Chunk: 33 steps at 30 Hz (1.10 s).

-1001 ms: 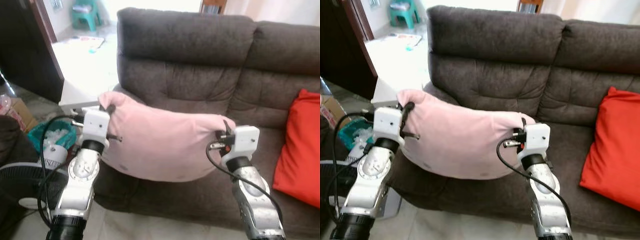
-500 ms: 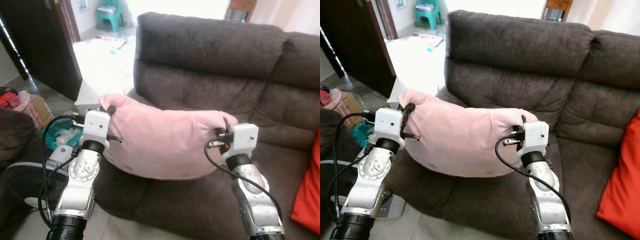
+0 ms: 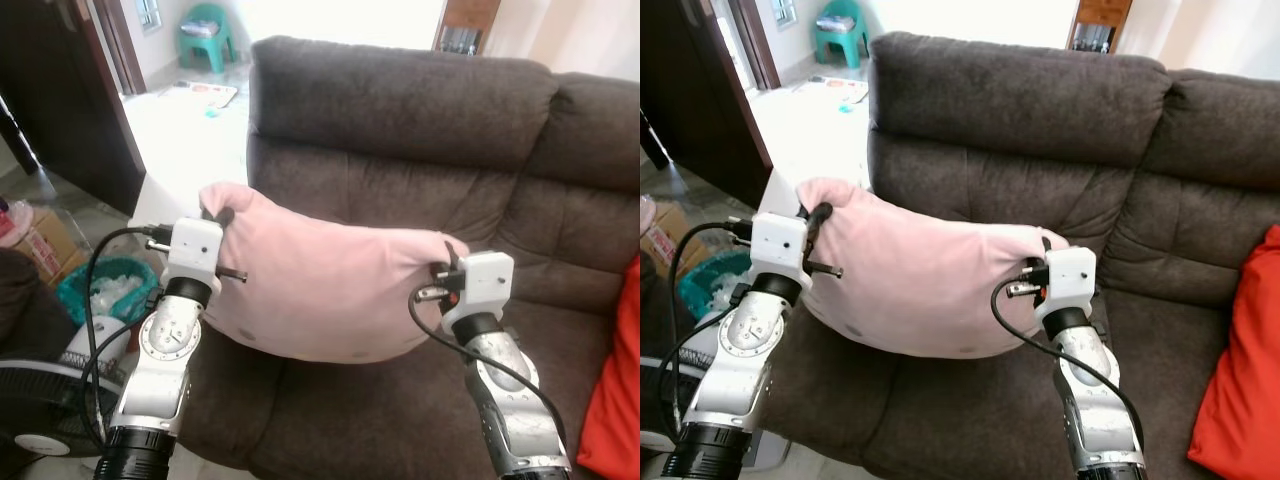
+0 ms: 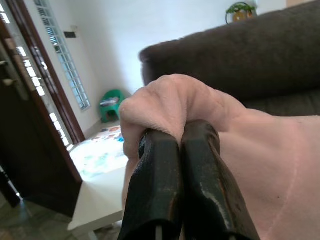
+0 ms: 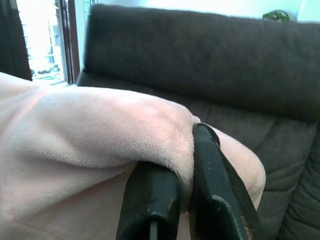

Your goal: Move the pillow to the sofa from floor

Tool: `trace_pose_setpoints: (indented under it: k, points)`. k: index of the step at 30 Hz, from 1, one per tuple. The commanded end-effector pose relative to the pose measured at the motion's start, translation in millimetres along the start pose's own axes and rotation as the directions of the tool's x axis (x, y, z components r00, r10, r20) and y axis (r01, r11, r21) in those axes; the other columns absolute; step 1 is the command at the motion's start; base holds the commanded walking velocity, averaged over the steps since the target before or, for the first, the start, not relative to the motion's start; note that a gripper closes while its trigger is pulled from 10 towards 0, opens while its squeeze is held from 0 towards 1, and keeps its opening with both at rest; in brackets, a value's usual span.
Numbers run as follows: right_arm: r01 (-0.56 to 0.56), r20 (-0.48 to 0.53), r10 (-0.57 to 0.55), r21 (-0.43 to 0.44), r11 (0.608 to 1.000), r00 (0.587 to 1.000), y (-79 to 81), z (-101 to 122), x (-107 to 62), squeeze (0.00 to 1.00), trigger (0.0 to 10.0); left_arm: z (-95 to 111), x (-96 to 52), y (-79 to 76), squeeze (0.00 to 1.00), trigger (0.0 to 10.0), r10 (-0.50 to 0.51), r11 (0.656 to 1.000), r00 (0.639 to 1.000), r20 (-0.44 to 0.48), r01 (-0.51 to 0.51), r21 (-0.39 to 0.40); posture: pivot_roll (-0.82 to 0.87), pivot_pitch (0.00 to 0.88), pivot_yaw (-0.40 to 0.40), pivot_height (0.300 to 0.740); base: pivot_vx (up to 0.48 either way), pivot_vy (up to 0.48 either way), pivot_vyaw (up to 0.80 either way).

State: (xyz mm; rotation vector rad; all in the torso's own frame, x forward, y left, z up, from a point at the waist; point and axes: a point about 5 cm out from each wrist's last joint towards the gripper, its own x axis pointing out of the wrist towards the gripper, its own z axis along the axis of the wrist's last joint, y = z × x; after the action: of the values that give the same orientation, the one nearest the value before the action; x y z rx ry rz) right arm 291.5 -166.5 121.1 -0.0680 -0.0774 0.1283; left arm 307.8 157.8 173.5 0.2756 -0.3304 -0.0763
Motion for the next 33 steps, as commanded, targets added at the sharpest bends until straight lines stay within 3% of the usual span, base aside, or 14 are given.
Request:
trace_pose_setpoints:
  k: [1, 7, 10, 13, 14, 15, 18, 19, 20, 22, 25, 27, 29, 33]
  points:
    - [0.008, 0.054, -0.007, -0.015, 1.000, 0.998, -4.0, 11.8, 1.2, 0.00, 10.0, 10.9, 3.4, -6.2, 0.00, 10.0, -0.024, 0.999, 0.998, 0.052, 0.025, -0.020, 0.08, 0.017, -0.026, 0.740, 0.311, 0.000, 0.00]
    - [0.002, 0.050, -0.001, -0.022, 1.000, 0.999, -4.0, 12.6, 2.3, 0.00, 10.0, 11.2, 1.4, -18.5, 0.00, 10.0, -0.149, 0.973, 0.988, 0.041, 0.154, -0.174, 0.08, 0.020, -0.028, 0.740, 0.094, 0.000, 0.00]
    - [-0.001, 0.041, 0.002, -0.039, 0.999, 0.999, -5.7, 13.8, 4.6, 0.00, 10.0, 13.3, 1.7, -26.2, 0.00, 10.0, -0.265, 0.916, 0.964, 0.019, 0.258, -0.307, 0.08, 0.021, -0.030, 0.740, 0.000, 0.000, 0.00]
    - [0.000, 0.039, 0.002, -0.048, 0.999, 0.999, -7.1, 14.2, 5.7, 0.00, 10.0, 16.8, 2.0, -29.0, 0.00, 10.0, -0.314, 0.873, 0.949, 0.029, 0.301, -0.385, 0.08, 0.020, -0.030, 0.740, 0.000, 0.000, 0.00]
    - [0.001, 0.041, 0.001, -0.048, 0.999, 0.999, -7.9, 14.8, 6.3, 0.00, 10.0, 19.0, 1.4, -31.5, 0.00, 10.0, -0.363, 0.840, 0.931, 0.032, 0.342, -0.420, 0.09, 0.020, -0.031, 0.740, 0.000, 0.000, 0.00]
    - [0.004, 0.042, -0.002, -0.049, 0.999, 0.999, -9.3, 15.8, 7.5, 0.00, 10.0, 22.6, -1.8, -36.9, 0.00, 10.0, -0.455, 0.783, 0.890, 0.042, 0.422, -0.458, 0.09, 0.020, -0.032, 0.740, 0.000, 0.000, 0.00]
    - [0.014, 0.039, -0.011, -0.064, 0.998, 0.999, -11.6, 17.0, 9.8, 0.00, 10.0, 27.6, -10.6, -44.6, 0.00, 10.0, -0.577, 0.696, 0.814, 0.061, 0.530, -0.485, 0.09, 0.021, -0.033, 0.740, 0.000, 0.000, 0.00]
    - [0.014, 0.039, -0.011, -0.064, 0.998, 0.999, -11.6, 17.0, 9.8, 0.00, 10.0, 27.6, -10.6, -44.6, 0.00, 10.0, -0.577, 0.696, 0.814, 0.061, 0.530, -0.485, 0.09, 0.021, -0.033, 0.740, 0.000, 0.000, 0.00]
    - [0.041, 0.030, -0.039, -0.081, 0.996, 0.999, -15.4, 17.0, 11.3, 0.00, 10.0, 30.7, -13.9, -46.9, 0.00, 10.0, -0.609, 0.655, 0.790, 0.073, 0.553, -0.515, 0.09, 0.021, -0.033, 0.740, 0.000, 0.000, 0.00]
    - [0.060, 0.026, -0.058, -0.082, 0.995, 0.998, -18.0, 17.1, 12.2, 0.00, 10.0, 32.7, -15.7, -48.2, 0.00, 10.0, -0.626, 0.630, 0.776, 0.081, 0.565, -0.533, 0.09, 0.021, -0.033, 0.740, 0.000, 0.000, 0.00]
    - [0.047, 0.023, -0.045, -0.095, 0.994, 0.999, -18.8, 18.3, 13.9, 0.00, 10.0, 35.0, -22.2, -53.4, 0.00, 10.0, -0.688, 0.574, 0.721, 0.087, 0.613, -0.543, 0.09, 0.022, -0.035, 0.740, 0.000, 0.000, 0.00]
    - [-0.008, 0.003, 0.008, -0.134, 0.991, 1.000, -15.0, 16.9, 14.9, 0.00, 10.0, 30.2, -33.5, -58.2, 0.00, 10.0, -0.762, 0.527, 0.646, 0.047, 0.661, -0.534, 0.09, 0.022, -0.035, 0.740, 0.000, 0.000, 0.00]
    - [-0.044, -0.011, 0.043, -0.140, 0.989, 0.999, -11.9, 14.9, 14.1, 0.00, 10.0, 23.7, -42.5, -60.4, 0.00, 10.0, -0.800, 0.506, 0.599, 0.009, 0.683, -0.526, 0.09, 0.022, -0.035, 0.740, 0.000, 0.000, 0.00]
    - [-0.044, -0.031, 0.040, -0.136, 0.990, 0.999, -11.7, 10.7, 12.4, 0.00, 10.0, 16.7, -45.8, -61.5, 0.00, 10.0, -0.806, 0.522, 0.591, -0.039, 0.680, -0.515, 0.09, 0.025, -0.036, 0.740, 0.000, 0.000, 0.00]
